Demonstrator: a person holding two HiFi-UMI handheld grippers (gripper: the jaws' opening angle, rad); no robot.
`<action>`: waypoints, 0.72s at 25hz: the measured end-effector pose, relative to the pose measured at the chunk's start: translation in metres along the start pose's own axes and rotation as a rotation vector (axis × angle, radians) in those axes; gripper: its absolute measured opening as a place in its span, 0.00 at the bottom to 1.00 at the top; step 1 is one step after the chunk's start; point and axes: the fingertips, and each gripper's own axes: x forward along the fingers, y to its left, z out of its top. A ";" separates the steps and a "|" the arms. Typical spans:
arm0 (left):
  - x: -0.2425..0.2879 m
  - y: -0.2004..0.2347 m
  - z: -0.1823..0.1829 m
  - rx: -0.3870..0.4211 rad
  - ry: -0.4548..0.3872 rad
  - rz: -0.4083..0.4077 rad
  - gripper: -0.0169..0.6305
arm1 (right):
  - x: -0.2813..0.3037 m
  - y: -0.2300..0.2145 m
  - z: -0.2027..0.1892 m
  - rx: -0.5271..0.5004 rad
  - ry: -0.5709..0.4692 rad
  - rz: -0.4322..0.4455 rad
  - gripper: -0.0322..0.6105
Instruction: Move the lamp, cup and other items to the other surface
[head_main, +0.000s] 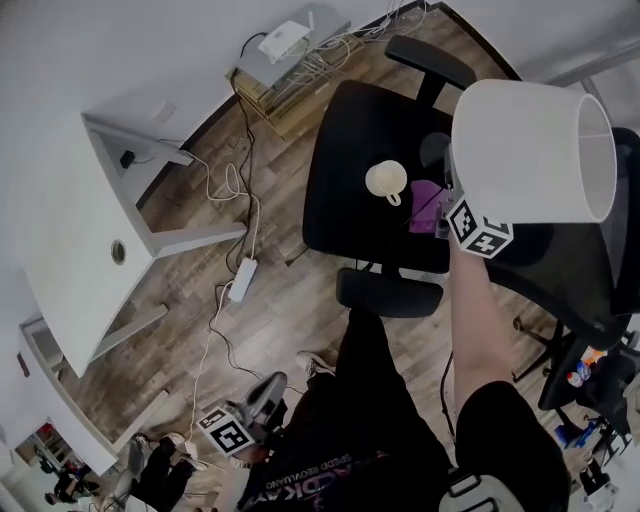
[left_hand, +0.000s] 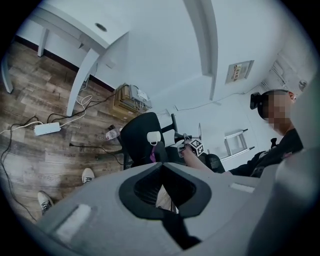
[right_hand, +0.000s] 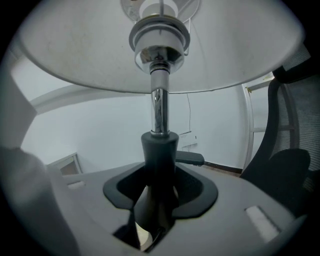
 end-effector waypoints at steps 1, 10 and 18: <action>0.002 0.003 -0.003 -0.006 0.011 0.015 0.02 | 0.004 -0.006 -0.008 0.007 0.005 -0.006 0.31; 0.020 0.031 -0.025 -0.040 0.133 0.134 0.02 | 0.046 -0.052 -0.080 0.051 0.044 -0.057 0.31; 0.034 0.062 -0.033 -0.039 0.161 0.205 0.02 | 0.071 -0.083 -0.152 0.056 0.101 -0.092 0.31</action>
